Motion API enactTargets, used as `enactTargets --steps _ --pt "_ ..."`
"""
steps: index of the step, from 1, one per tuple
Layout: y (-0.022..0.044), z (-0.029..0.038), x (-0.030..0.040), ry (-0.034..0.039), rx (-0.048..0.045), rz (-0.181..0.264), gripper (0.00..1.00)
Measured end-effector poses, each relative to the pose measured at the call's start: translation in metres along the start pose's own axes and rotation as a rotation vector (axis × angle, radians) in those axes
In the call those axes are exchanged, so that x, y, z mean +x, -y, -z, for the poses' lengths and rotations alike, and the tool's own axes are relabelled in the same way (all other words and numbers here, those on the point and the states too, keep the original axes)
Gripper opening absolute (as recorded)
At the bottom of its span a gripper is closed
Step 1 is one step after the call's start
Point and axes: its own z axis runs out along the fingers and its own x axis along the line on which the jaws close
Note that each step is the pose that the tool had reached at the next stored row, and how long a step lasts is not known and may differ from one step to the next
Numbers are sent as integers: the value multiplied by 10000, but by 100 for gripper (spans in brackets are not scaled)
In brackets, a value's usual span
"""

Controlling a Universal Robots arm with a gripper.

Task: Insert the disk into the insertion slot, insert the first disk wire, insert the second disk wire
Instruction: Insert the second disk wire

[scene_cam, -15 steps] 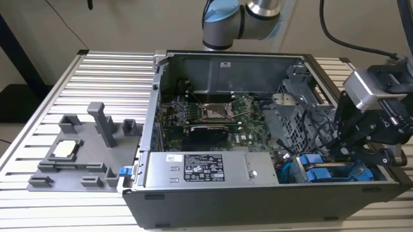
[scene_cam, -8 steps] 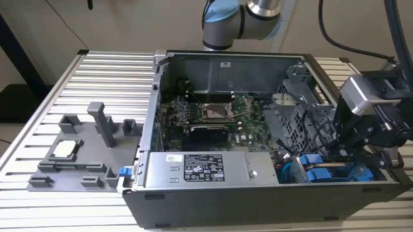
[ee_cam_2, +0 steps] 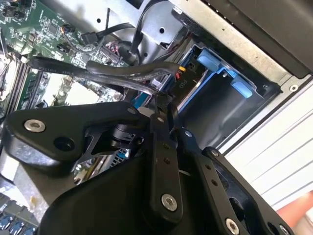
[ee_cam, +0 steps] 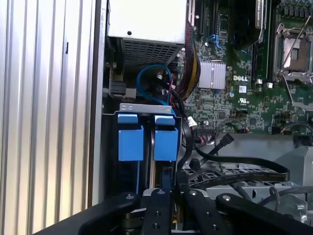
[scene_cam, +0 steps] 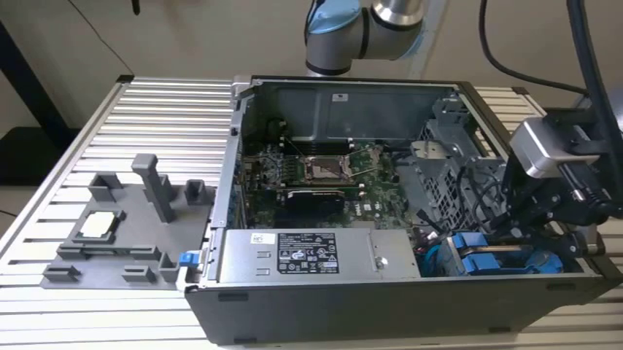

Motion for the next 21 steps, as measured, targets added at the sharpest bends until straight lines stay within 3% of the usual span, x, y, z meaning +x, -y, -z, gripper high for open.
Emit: enactTargets --steps 11,12,13,16,21 --pt "1 -31 5 2 12 -32 18" --pt "1 -28 5 1 11 -32 24" --pt "1 -18 3 2 6 -33 24" --pt "-2 71 -9 4 -52 -43 24" --pt "-11 288 -44 4 -89 -49 24"
